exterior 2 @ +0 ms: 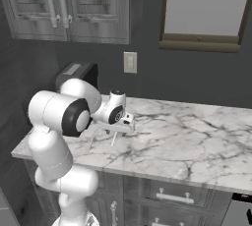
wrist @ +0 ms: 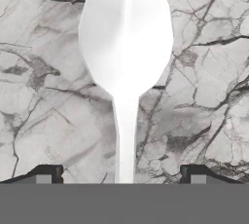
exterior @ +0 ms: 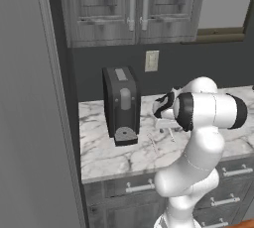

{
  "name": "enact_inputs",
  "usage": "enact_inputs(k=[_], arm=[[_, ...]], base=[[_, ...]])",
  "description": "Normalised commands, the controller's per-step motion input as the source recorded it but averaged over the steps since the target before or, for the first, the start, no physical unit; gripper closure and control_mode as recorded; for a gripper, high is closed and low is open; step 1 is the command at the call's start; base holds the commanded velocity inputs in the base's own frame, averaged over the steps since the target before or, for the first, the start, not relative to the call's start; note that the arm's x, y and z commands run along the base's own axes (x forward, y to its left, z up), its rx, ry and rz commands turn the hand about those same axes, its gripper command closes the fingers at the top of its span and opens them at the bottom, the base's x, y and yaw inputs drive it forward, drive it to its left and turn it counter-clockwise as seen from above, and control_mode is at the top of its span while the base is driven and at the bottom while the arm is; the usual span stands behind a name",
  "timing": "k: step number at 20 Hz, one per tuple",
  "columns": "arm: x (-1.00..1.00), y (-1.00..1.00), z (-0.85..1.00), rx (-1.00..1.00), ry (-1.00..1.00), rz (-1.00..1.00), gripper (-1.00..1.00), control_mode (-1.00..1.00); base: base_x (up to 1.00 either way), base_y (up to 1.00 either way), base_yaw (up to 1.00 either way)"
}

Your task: Take the fork and place it on the left side of the plate. Then take the spoon and place it on the right side of the plate. Make sure they're directly next to the plate.

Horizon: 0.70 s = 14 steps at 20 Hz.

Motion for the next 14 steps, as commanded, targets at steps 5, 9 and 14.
enact_inputs(k=[5,9,14], arm=[[0.13,0.00,-0.23,0.00,0.00,0.01,1.00,-1.00],[-0.06,0.04,-0.08,-0.06,0.01,0.00,1.00,-1.00],[-0.28,0.02,0.00,-0.05,-0.02,-0.04,1.00,-1.00]], base=[[0.00,0.00,0.00],[0.00,0.00,0.00],[0.00,0.00,0.00]])
